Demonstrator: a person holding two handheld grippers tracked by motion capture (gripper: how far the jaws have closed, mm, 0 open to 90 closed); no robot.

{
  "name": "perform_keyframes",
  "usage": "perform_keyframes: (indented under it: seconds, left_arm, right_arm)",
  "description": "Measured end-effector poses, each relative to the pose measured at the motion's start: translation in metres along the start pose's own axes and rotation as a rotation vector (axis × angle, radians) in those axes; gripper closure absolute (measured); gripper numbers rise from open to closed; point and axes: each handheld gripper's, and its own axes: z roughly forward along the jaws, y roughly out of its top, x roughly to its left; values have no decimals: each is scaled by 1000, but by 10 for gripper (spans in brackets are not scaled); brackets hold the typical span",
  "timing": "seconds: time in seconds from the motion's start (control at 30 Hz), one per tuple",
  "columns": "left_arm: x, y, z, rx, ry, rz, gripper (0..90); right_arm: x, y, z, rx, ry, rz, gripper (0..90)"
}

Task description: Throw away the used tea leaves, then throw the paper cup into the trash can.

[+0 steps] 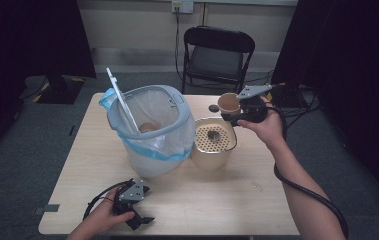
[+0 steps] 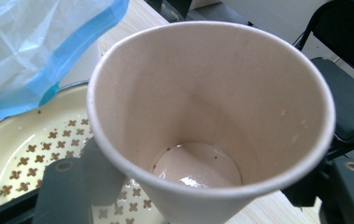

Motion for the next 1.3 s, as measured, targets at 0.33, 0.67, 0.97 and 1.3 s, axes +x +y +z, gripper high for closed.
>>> perform_keyframes:
  seconds: [0.33, 0.67, 0.97, 1.3]
  left_arm:
    - [0, 0, 0, 1, -3, 2, 0]
    - [0, 0, 0, -7, -10, 1, 0]
    - [0, 0, 0, -7, -10, 2, 0]
    - [0, 0, 0, -6, -10, 1, 0]
  right_arm:
    - [0, 11, -1, -9, 28, 5, 300]
    - [2, 23, 1, -3, 63, 20, 300]
    - [5, 31, 3, -6, 95, 42, 299]
    - [3, 40, 1, 0, 100, 55, 298]
